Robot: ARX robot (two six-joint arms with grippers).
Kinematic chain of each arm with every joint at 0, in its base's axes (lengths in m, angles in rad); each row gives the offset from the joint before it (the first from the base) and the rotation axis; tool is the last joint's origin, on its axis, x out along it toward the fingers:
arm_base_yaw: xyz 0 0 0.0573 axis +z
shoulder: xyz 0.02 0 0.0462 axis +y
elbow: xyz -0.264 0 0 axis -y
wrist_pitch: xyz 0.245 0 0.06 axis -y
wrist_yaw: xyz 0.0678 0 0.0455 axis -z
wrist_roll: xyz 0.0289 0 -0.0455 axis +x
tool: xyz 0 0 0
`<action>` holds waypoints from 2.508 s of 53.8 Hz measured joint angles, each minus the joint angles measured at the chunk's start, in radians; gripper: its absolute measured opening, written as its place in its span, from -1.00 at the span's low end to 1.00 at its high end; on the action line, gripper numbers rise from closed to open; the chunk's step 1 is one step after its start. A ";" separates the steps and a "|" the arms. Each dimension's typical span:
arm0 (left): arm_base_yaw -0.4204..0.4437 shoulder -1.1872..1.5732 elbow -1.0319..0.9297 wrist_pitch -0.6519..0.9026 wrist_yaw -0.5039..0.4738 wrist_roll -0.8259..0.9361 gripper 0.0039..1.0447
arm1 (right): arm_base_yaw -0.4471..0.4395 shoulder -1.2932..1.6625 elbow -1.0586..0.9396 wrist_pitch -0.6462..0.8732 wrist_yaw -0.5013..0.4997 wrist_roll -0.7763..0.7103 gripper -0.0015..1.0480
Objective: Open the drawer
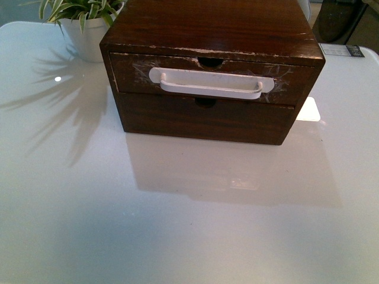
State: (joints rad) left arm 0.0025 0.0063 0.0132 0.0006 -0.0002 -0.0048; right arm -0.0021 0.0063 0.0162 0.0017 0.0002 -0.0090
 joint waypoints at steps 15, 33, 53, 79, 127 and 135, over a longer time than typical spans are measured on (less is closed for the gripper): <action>0.000 0.000 0.000 0.000 0.000 0.000 0.84 | 0.000 0.000 0.000 0.000 0.000 0.000 0.83; 0.000 0.000 0.000 0.000 0.000 0.000 0.84 | 0.000 0.000 0.000 0.000 0.000 0.000 0.83; 0.000 -0.001 0.000 0.000 0.000 0.000 0.84 | 0.032 0.360 0.154 -0.251 0.240 -0.082 0.83; 0.005 0.831 0.265 -0.143 0.642 0.387 0.84 | -0.018 0.969 0.263 0.291 0.010 -0.672 0.83; -0.331 1.699 0.651 0.410 0.596 0.670 0.84 | 0.317 1.664 0.578 0.493 -0.013 -1.160 0.83; -0.362 1.789 0.737 0.392 0.600 0.699 0.84 | 0.317 1.706 0.602 0.494 -0.034 -1.164 0.83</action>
State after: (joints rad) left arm -0.3599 1.7950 0.7498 0.3927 0.6003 0.6945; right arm 0.3145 1.7126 0.6186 0.4957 -0.0341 -1.1725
